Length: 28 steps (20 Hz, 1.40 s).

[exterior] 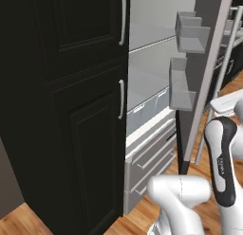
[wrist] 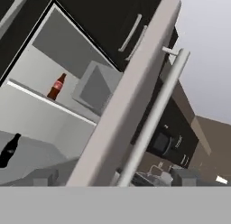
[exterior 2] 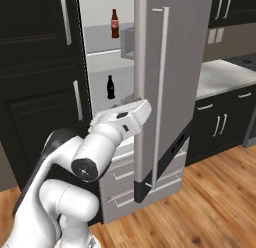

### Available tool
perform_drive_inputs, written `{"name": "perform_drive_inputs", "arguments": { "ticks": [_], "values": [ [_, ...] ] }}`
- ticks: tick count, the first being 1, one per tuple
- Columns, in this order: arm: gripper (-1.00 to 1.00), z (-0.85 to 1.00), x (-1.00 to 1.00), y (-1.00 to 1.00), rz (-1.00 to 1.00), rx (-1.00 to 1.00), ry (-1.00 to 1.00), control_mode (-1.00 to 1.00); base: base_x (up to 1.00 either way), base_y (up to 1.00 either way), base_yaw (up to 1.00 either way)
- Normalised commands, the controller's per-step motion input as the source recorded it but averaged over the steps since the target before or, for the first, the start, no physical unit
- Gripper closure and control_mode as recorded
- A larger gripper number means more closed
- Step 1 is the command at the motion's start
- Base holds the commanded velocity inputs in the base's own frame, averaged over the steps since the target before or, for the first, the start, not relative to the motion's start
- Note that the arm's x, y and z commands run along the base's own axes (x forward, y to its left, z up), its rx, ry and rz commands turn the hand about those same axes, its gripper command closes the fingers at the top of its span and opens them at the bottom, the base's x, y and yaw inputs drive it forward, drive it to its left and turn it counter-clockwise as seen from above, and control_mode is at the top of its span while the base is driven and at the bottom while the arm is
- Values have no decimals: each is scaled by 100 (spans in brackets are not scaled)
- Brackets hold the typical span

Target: Open the fridge, grab two sodas, and place both sodas inside the bowl with ice on the dining counter.

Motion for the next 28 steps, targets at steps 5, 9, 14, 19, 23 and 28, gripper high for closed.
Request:
{"name": "perform_drive_inputs", "arguments": {
  "ticks": [5, 9, 14, 19, 23, 28],
  "values": [
    [-100, 61, -32, 59, -2, -17, -6, -100, 0, 0, 0],
    [-100, 13, 0, 90, -8, -21, 8, -100, 0, 0, 0],
    [-100, 12, 6, 73, -15, -18, 14, -100, 0, 0, 0],
    [-100, 17, 46, 17, -26, -8, 25, -100, 0, 0, 0],
    [-100, 6, 68, 0, -28, -5, 32, -100, 0, 0, 0],
    [-100, -1, 78, -4, -23, -3, 27, -100, 0, 0, 0]
  ]
}}
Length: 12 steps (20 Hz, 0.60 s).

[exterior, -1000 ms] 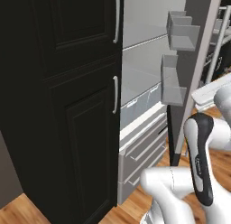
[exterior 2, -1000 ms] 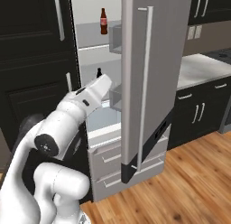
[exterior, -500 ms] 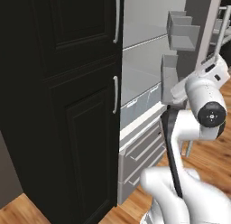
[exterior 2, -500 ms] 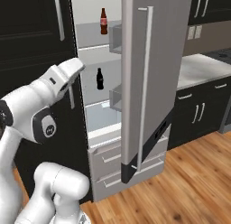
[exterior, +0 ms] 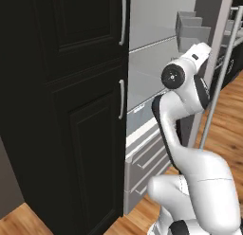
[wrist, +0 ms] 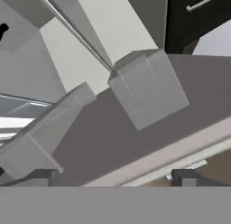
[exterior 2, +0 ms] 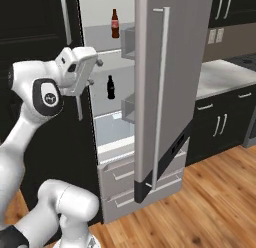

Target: Open the fridge, grab two sodas, and place both sodas inside the bowl with ice on the dining counter.

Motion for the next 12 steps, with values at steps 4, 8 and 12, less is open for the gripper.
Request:
{"name": "perform_drive_inputs", "arguments": {
  "ticks": [4, 8, 12],
  "values": [
    [-100, -23, 64, -45, -13, 0, 18, -100, 0, 0, 0],
    [-100, -32, 70, -53, -11, 0, 17, -100, 0, 0, 0],
    [-100, -28, 59, -68, -9, 1, 11, -100, 0, 0, 0]
  ]
}}
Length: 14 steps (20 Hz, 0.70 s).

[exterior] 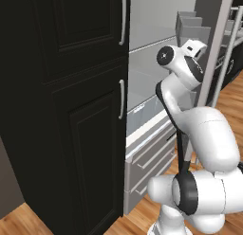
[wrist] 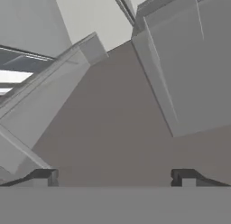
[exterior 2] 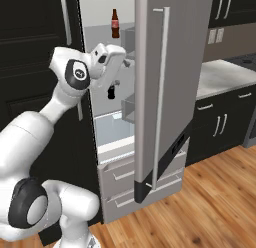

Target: Open the fridge, grab two sodas, and place both sodas inside the bowl with ice on the dining counter.

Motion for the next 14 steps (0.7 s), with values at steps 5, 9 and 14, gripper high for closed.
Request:
{"name": "perform_drive_inputs", "arguments": {
  "ticks": [5, 9, 14],
  "values": [
    [-100, -24, 32, -93, -8, 5, 7, -100, 0, 0, 0],
    [-100, -15, 1, -100, -12, 8, 1, -100, 0, 0, 0],
    [-100, -11, 0, -100, -12, 10, 0, -100, 0, 0, 0]
  ]
}}
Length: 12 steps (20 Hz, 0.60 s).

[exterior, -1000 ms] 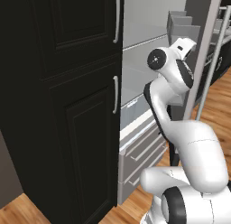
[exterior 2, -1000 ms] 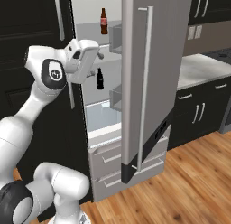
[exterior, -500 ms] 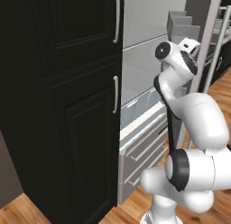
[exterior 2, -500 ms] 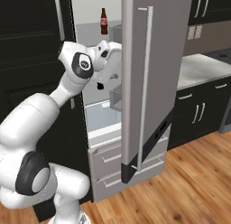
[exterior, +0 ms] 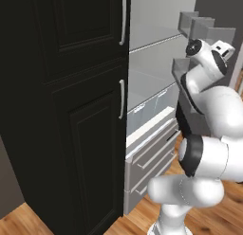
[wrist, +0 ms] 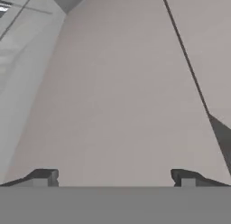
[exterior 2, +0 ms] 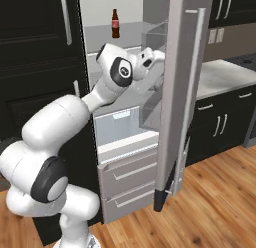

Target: Open the fridge, grab two sodas, and place both sodas inside the bowl with ice on the dining counter.

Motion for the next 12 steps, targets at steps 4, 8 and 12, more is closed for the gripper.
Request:
{"name": "perform_drive_inputs", "arguments": {
  "ticks": [4, 8, 12],
  "values": [
    [-100, -5, 5, -100, -10, 11, 0, -100, 0, 0, 0],
    [-100, -5, 4, -100, -8, 12, 0, -100, 0, 0, 0],
    [-100, 0, 0, -100, -4, 12, -2, -100, 0, 0, 0]
  ]
}}
